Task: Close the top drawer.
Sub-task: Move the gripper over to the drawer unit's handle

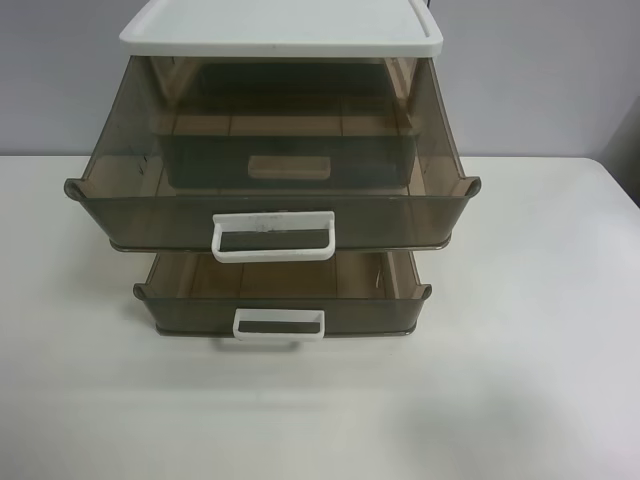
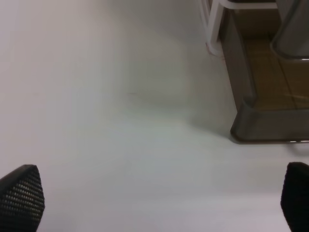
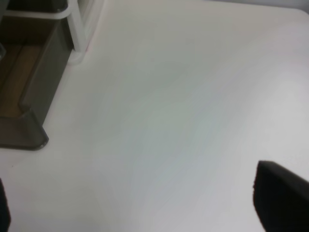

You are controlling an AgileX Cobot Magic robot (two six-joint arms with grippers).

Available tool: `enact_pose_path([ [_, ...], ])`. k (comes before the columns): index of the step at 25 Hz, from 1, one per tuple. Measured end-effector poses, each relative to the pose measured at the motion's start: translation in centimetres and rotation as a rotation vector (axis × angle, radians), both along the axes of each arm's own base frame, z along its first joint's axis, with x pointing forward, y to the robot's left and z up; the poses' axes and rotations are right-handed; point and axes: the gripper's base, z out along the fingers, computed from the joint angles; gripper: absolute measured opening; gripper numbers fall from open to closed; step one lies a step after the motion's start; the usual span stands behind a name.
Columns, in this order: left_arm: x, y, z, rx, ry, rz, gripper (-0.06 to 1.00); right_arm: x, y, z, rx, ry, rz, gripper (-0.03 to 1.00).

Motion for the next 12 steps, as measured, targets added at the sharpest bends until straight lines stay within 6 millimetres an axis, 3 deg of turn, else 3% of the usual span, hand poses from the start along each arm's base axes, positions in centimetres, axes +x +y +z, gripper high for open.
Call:
enact_pose_path([
  [12,0.00,0.00,0.00,0.000,0.000,0.000,0.99,0.00,0.00,0.00,-0.001,0.000,0.001,0.99],
])
